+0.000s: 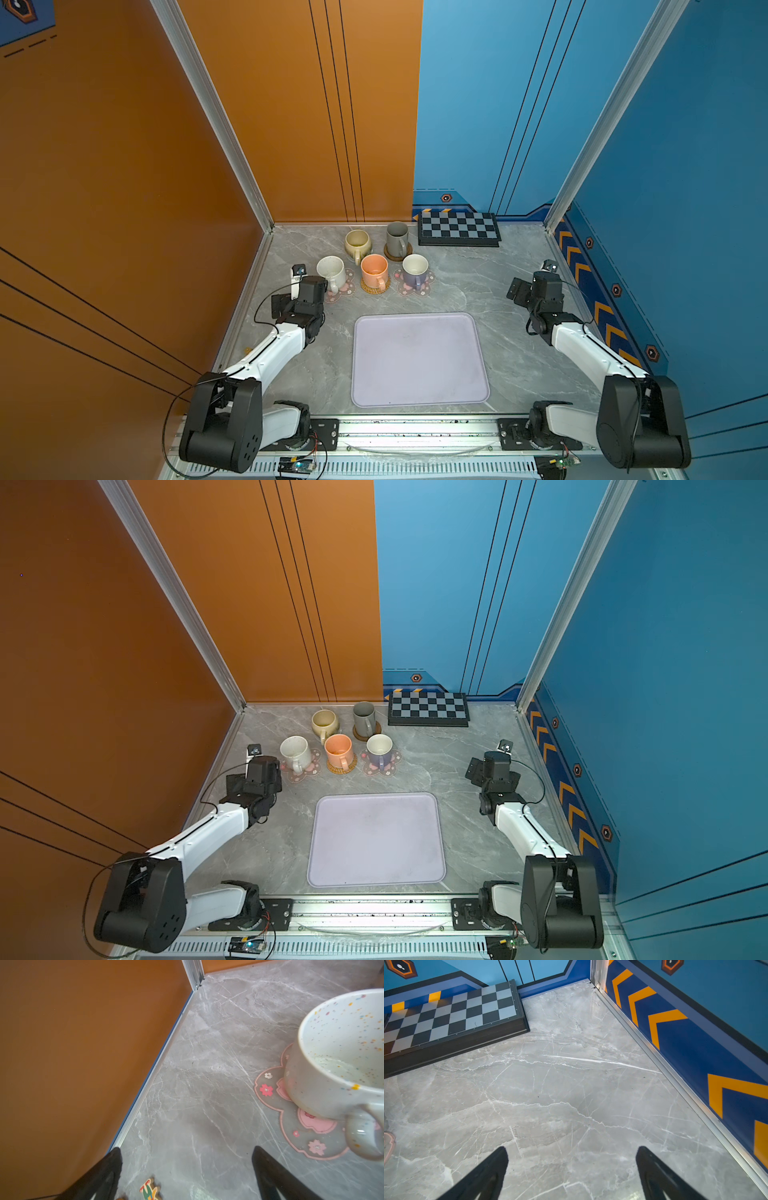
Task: Place cups on coasters
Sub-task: Reset both arms
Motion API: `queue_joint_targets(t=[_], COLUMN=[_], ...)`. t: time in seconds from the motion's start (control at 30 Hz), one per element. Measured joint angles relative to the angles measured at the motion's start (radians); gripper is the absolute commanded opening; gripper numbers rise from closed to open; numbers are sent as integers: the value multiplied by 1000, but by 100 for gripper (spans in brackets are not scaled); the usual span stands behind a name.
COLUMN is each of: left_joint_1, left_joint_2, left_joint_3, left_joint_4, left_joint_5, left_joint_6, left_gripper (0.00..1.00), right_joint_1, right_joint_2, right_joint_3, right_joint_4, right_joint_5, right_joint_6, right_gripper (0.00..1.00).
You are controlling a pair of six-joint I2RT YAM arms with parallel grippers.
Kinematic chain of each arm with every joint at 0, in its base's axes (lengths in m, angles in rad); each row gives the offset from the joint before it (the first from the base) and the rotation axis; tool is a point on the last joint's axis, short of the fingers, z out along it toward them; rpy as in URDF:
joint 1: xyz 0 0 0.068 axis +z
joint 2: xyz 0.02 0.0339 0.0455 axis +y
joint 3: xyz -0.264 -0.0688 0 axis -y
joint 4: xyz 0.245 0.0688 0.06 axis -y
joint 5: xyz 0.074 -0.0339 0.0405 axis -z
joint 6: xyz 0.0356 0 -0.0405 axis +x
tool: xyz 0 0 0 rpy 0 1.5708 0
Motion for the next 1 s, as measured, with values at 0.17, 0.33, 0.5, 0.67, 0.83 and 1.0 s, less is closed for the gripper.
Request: queue_joint_targets(t=[0.17,0.33,0.5,0.67,0.83,1.0], left_joint_1=[18,31,35,41,51,52], left_joint_2=[-2,30,47,66,118,212], left_joint_3=[-156,-186,-186,-202,-244,-273], left_joint_4=[233,363,446,561,703,849], left_joint_5=[-2,29,73,130,166,206], left_joint_6=[44,62,64,42,26,31], left_gripper=[98,98,98,98,98,98], right_joint_1=[-12,-13,-20,-20,2,65], right_joint_2=[55,97,132,183,222,239], right_joint_3=[-39,-88,-117,-131,-124,-125], right_joint_4=[146,294,391,465,476,499], right_joint_5=[-26,-39,-45,-56,-67,-54], right_joint_6=[-19,-57,-77,-86,-118,-166], right_gripper=[100,100,100,100,100,100])
